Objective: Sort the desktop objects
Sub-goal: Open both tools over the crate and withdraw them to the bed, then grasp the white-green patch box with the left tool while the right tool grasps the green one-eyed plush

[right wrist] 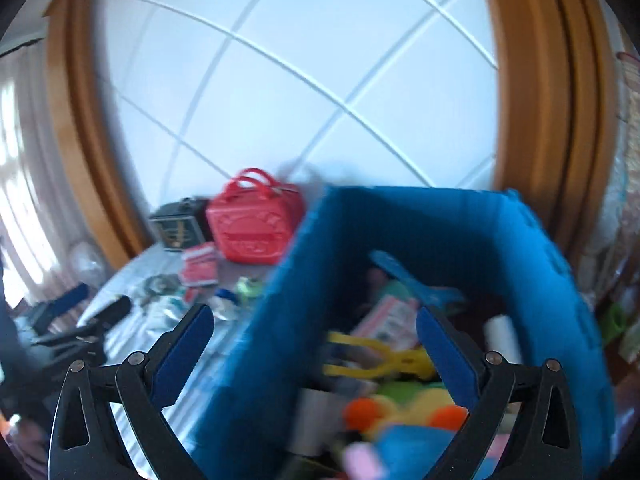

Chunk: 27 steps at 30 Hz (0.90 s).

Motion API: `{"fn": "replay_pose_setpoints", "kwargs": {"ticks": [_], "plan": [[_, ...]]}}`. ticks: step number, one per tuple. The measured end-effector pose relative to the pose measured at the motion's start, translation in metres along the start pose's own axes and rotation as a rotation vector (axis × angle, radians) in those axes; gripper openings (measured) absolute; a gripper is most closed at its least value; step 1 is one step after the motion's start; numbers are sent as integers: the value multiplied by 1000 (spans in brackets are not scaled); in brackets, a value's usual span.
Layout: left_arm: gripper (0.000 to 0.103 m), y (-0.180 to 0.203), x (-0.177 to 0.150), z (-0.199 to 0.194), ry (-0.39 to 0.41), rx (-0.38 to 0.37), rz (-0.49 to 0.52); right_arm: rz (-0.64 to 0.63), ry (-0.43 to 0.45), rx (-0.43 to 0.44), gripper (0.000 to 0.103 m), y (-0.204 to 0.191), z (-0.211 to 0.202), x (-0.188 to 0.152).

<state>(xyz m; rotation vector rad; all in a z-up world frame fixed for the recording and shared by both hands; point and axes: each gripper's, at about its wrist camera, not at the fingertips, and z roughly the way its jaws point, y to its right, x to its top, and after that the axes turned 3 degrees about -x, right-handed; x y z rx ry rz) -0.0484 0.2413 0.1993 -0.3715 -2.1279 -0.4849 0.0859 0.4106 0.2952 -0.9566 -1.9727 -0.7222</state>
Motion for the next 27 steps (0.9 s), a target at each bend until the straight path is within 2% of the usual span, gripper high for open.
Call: {"fn": "replay_pose_setpoints", "kwargs": {"ticks": [4,7,10,13,19,23,27], "plan": [[87,-90,-11,18,-8,39,-37,-26,53,87,103,-81,11,5],[87,-164,-17,33,-31,78,-53,-21,50,96,103,-144,38,8],[87,-236,-20,56,-76,104,-79,6,-3,91,103,-202,83,11],[87,-297,-26,86,-129,112,-100,28,-84,65,103,-242,131,7],[87,-375,-45,147,-236,138,-128,60,-271,-8,103,-271,225,-13],[87,-403,-54,197,-318,144,-156,69,-357,-73,103,-261,277,-21],[87,-415,-63,251,-395,129,-196,69,-451,-143,103,-239,337,-25]]}}
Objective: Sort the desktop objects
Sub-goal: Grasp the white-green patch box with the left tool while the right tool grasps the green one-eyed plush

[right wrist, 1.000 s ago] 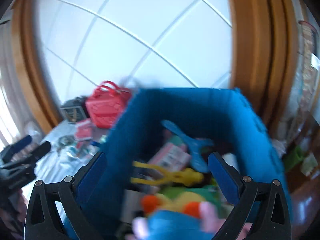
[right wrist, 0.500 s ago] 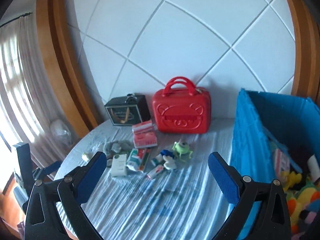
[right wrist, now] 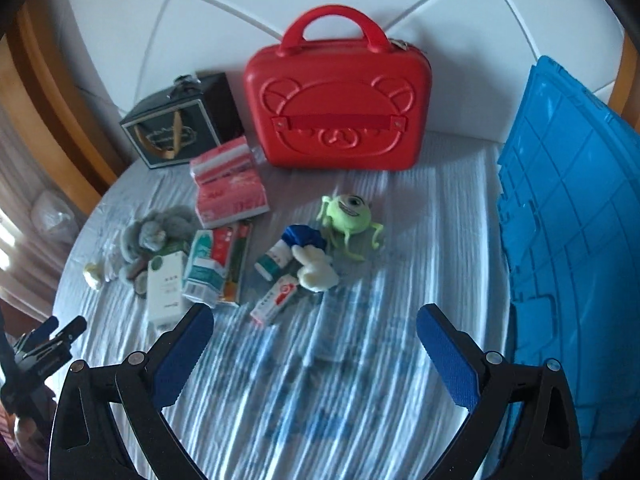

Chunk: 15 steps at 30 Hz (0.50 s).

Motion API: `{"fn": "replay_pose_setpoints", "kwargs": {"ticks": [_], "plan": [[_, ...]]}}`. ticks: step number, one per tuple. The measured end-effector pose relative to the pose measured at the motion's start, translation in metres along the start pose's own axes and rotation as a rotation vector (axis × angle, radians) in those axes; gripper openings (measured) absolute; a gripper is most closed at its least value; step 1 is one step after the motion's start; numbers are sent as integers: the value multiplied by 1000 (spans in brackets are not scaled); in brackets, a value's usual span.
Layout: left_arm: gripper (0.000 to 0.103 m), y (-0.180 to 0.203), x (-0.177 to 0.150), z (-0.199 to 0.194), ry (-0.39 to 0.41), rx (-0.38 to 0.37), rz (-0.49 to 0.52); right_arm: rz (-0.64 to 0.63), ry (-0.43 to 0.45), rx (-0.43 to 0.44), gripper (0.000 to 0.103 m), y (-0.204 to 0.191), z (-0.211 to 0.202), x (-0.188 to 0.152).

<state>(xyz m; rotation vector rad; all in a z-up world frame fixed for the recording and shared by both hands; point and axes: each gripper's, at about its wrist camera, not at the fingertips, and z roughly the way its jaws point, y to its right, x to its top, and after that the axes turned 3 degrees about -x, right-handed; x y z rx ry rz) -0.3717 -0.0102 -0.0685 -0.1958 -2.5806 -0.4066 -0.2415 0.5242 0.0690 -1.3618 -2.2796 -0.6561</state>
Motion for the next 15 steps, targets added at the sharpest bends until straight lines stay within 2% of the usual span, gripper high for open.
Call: {"fn": "replay_pose_setpoints", "kwargs": {"ticks": [3,5,9,15], "plan": [[87,3,9,42,-65,-15,-22,13,-46,-29,103,12,37,17],[87,9,15,68,-93,-11,-26,36,-41,-31,103,24,60,29],[87,22,24,114,-149,-2,1,57,-95,-50,103,38,109,47],[87,40,39,159,-191,-12,47,68,-183,-56,103,42,173,66]]}}
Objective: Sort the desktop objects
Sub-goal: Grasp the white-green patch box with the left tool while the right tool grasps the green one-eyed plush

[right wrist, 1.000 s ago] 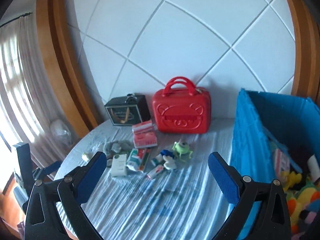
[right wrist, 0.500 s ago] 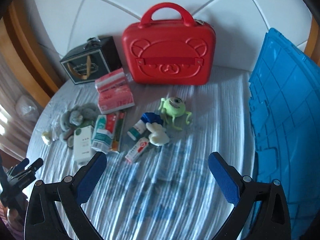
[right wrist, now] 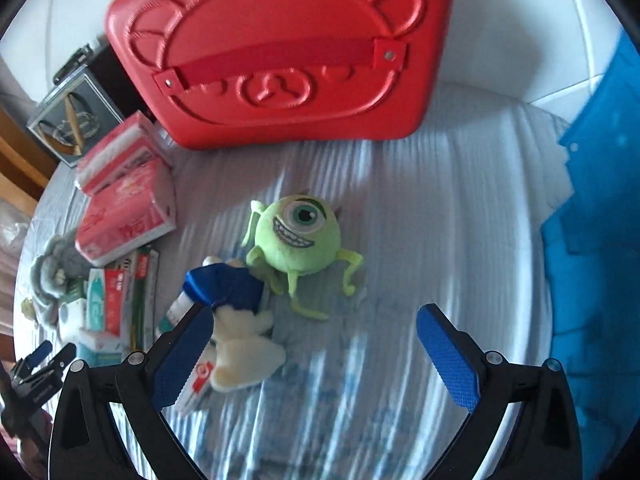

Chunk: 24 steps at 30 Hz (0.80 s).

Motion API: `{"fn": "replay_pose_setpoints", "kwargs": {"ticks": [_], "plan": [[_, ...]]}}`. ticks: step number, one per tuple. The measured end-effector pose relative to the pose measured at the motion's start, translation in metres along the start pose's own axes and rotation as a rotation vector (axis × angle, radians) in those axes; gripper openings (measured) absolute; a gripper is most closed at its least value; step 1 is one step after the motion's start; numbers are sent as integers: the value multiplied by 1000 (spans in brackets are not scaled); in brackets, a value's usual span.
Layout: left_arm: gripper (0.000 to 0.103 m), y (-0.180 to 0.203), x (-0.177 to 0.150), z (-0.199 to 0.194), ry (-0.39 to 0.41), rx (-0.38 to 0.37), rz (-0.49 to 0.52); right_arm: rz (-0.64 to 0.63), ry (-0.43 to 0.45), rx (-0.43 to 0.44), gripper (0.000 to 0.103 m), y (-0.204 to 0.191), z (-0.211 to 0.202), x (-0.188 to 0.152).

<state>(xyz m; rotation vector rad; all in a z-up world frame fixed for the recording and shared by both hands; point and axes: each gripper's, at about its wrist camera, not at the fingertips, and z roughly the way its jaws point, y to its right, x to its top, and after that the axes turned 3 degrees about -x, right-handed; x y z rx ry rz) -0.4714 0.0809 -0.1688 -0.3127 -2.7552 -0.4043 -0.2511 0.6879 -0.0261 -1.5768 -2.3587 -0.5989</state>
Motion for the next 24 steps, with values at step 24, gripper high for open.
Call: {"fn": "replay_pose_setpoints", "kwargs": {"ticks": [24], "plan": [[83,21,5,20,-43,25,37,10,-67,-34,64,-13,73,23]]}}
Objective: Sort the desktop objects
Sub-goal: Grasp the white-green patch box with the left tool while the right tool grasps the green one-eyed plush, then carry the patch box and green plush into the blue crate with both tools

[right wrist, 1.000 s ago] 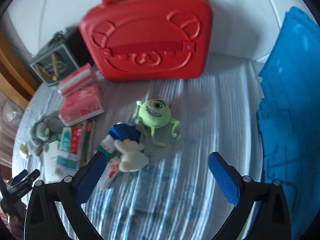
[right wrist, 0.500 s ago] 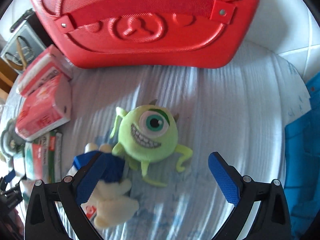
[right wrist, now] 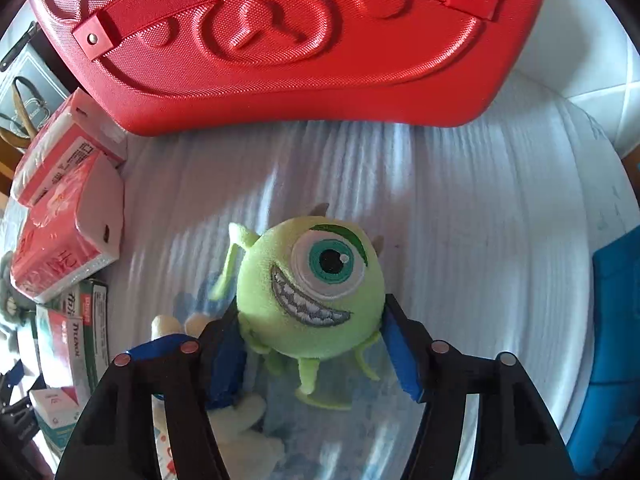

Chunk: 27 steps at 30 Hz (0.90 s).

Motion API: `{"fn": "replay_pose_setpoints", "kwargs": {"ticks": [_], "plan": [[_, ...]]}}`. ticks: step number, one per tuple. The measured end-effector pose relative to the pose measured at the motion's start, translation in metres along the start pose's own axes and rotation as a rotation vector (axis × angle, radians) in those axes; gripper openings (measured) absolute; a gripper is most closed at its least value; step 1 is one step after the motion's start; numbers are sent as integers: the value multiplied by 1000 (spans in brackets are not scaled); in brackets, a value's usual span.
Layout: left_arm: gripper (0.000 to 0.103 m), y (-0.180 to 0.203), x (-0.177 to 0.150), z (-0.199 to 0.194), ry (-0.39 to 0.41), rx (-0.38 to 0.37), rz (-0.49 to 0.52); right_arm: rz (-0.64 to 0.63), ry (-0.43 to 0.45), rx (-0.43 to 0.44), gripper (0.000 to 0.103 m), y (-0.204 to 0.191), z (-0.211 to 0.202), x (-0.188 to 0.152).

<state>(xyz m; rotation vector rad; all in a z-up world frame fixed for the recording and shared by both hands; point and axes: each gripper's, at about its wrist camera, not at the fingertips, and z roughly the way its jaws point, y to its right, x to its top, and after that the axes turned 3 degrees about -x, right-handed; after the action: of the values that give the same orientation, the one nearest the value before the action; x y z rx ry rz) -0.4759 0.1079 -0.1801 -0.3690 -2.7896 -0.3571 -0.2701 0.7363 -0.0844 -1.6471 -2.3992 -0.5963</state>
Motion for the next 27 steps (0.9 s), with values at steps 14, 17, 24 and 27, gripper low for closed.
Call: {"fn": "replay_pose_setpoints", "kwargs": {"ticks": [14,17,24,27], "plan": [[82,-18,-22,-62,78,-42,-52,-9,142,3,64,4,-91,-51],[82,-22,-35,-88,117,-41,-49,-17,210,6,64,-2,-129,-72],[82,-23,-79,-161,249,-54,-12,-27,366,41,64,-11,-207,-138],[82,-10,-100,-197,310,-90,24,-34,448,36,64,-19,-248,-178]]}}
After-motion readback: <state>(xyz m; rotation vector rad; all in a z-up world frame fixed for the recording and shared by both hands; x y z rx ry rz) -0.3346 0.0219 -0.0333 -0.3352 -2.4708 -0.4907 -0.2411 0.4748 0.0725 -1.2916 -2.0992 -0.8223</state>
